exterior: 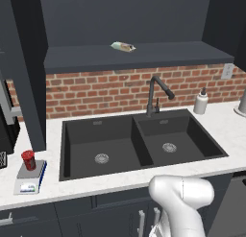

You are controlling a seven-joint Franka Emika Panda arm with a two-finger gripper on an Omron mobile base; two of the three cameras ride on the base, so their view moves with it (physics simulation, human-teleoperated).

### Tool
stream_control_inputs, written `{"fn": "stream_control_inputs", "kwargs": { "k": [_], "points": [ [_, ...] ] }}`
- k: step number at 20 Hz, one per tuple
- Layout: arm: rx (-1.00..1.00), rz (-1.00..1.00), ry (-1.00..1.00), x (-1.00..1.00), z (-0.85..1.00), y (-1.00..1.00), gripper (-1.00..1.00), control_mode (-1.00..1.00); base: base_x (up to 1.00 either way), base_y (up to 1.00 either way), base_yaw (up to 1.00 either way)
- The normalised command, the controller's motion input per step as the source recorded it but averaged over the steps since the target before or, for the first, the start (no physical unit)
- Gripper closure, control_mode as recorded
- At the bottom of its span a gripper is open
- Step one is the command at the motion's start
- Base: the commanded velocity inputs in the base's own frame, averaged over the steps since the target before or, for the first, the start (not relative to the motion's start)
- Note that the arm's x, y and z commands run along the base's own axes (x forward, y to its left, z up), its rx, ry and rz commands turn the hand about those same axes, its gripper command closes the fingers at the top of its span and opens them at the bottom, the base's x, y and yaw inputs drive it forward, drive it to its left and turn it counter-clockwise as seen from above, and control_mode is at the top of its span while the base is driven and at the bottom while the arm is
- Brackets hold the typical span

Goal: Pick the yogurt and place it on the digital scale for weighing, and close the cabinet.

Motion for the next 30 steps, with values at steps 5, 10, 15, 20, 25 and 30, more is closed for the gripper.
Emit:
{"fn": "stream_control_inputs", "kwargs": {
  "k": [5,10,15,20,25,30],
  "points": [
    [0.21,0.0,0.0,0.0,0.0,-0.83,-1.0,-1.0,0.0,0.0,0.0],
    [0.24,0.04,0.01,0.0,0.03,-0.67,-1.0,-1.0,0.0,0.0,0.0],
    [0.2,0.09,0.0,0.0,0.07,-0.26,-1.0,-1.0,0.0,0.0,0.0],
    [0.06,0.16,-0.05,-0.15,0.69,0.02,-1.0,-1.0,0.0,0.0,0.0],
    [0.0,0.27,-0.16,-0.13,0.89,0.14,-1.0,-1.0,0.0,0.0,0.0],
    [-0.09,0.37,-0.32,-0.11,0.56,0.62,-1.0,-1.0,0.0,0.0,0.0]
  ]
}}
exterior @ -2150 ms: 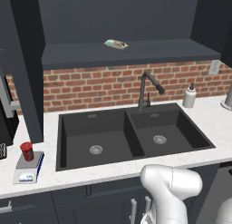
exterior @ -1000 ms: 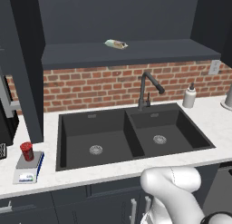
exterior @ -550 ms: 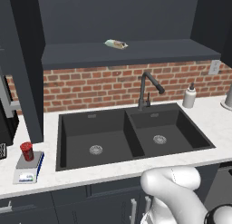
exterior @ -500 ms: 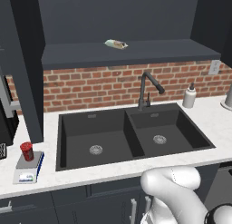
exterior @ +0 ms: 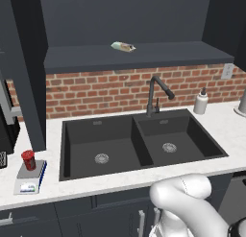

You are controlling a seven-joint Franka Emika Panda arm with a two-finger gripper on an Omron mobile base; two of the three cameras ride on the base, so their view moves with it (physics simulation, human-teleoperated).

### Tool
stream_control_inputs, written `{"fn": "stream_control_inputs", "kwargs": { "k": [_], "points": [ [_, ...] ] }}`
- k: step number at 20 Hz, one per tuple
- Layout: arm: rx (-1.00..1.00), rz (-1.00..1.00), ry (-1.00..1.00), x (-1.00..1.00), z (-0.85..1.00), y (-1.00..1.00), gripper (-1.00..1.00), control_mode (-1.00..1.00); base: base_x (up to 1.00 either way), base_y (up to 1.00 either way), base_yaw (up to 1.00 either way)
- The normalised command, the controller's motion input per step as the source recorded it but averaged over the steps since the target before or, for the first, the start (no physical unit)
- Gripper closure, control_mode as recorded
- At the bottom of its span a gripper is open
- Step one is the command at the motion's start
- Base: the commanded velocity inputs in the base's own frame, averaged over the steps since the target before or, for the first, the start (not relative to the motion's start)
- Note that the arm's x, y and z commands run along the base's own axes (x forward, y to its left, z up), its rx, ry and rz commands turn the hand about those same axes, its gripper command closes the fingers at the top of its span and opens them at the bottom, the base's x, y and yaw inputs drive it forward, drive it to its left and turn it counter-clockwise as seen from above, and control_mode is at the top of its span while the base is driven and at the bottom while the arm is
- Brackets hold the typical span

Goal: Pick the yogurt and place it on the digital scale for weighing, and close the cabinet.

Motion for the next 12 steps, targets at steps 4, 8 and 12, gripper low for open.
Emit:
{"fn": "stream_control_inputs", "kwargs": {
  "k": [4,8,12],
  "points": [
    [-0.21,0.47,-0.45,-0.1,0.12,0.97,-1.0,-1.0,0.0,0.0,0.0],
    [-0.24,0.51,-0.51,0.0,0.35,0.96,-1.0,-1.0,0.0,0.0,0.0],
    [-0.21,0.46,-0.36,0.24,0.5,0.98,-1.0,-1.0,0.0,0.0,0.0]
  ]
}}
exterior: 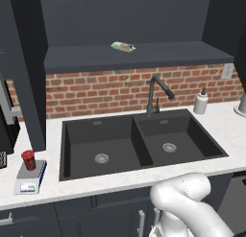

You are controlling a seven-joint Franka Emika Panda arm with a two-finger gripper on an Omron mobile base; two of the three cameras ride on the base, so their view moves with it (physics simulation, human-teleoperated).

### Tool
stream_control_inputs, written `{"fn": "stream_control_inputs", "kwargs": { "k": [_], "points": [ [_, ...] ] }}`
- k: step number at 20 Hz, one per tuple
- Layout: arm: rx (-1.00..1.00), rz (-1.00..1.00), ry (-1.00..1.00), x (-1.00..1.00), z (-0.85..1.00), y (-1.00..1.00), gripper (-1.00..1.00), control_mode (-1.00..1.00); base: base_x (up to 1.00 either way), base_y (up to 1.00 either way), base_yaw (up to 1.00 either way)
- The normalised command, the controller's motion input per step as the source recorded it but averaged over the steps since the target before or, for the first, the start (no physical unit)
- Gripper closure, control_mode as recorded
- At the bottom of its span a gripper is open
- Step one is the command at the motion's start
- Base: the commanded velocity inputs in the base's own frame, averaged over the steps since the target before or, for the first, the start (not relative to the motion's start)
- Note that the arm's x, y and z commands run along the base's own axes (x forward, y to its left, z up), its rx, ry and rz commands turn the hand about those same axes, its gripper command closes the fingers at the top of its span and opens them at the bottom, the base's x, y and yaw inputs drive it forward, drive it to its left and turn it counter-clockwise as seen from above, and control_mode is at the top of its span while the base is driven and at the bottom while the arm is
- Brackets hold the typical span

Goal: Pick the yogurt and place it on the digital scale for weighing, and close the cabinet.

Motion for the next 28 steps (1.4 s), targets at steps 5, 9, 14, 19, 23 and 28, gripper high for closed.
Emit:
{"fn": "stream_control_inputs", "kwargs": {
  "k": [5,9,14,19,23,28],
  "points": [
    [-0.19,0.36,-0.14,0.48,0.54,0.71,-1.0,-1.0,0.0,0.0,0.0],
    [-0.21,0.29,-0.04,0.39,0.17,0.78,-1.0,-1.0,0.0,0.0,0.0],
    [-0.21,0.16,0.06,0.6,0.0,0.85,-1.0,-1.0,0.0,0.0,0.0],
    [-0.22,-0.03,0.26,0.67,0.0,0.74,-1.0,-1.0,0.0,0.0,0.0],
    [-0.16,-0.18,0.25,0.81,0.0,0.77,-1.0,-1.0,0.0,0.0,0.0],
    [-0.13,-0.28,0.14,0.72,-0.04,0.78,-1.0,-1.0,0.0,0.0,0.0]
  ]
}}
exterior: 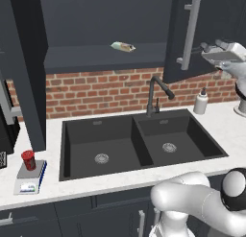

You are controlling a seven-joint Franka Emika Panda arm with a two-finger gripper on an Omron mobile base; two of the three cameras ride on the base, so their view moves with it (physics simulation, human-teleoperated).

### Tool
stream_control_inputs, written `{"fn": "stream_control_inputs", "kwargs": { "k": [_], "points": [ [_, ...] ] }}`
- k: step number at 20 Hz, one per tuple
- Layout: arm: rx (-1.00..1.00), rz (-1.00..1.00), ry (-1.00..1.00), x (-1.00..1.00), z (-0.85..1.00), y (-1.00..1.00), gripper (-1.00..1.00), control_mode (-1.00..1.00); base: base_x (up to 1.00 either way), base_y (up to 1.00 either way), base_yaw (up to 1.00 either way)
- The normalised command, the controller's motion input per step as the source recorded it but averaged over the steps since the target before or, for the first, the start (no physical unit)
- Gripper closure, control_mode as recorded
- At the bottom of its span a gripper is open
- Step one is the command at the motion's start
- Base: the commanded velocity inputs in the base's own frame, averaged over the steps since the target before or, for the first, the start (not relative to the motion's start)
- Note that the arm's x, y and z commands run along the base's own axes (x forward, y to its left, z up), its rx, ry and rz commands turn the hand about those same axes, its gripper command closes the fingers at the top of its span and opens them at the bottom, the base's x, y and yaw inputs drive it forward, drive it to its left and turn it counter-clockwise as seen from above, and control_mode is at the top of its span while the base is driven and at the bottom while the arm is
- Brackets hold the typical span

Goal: Pick the yogurt and place it on the digital scale for weighing, and close the cabinet.

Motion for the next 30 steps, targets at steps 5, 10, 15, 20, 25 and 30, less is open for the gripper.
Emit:
{"fn": "stream_control_inputs", "kwargs": {
  "k": [5,10,15,20,25,30],
  "points": [
    [-0.08,-0.3,0.03,0.94,-0.21,0.71,-1.0,-1.0,0.0,0.0,0.0],
    [-0.06,-0.25,0.03,1.0,-0.27,0.5,-1.0,-1.0,0.0,0.0,0.0],
    [-0.04,-0.2,0.02,0.9,-0.1,0.13,-1.0,-1.0,0.0,0.0,0.0],
    [0.0,-0.16,0.03,0.75,-0.11,0.0,-1.0,-1.0,0.0,0.0,0.0],
    [0.0,-0.16,0.02,0.86,-0.16,0.0,-1.0,-1.0,0.0,0.0,0.0],
    [0.0,-0.1,-0.03,-0.07,-0.04,-0.01,-1.0,-1.0,0.0,0.0,0.0]
  ]
}}
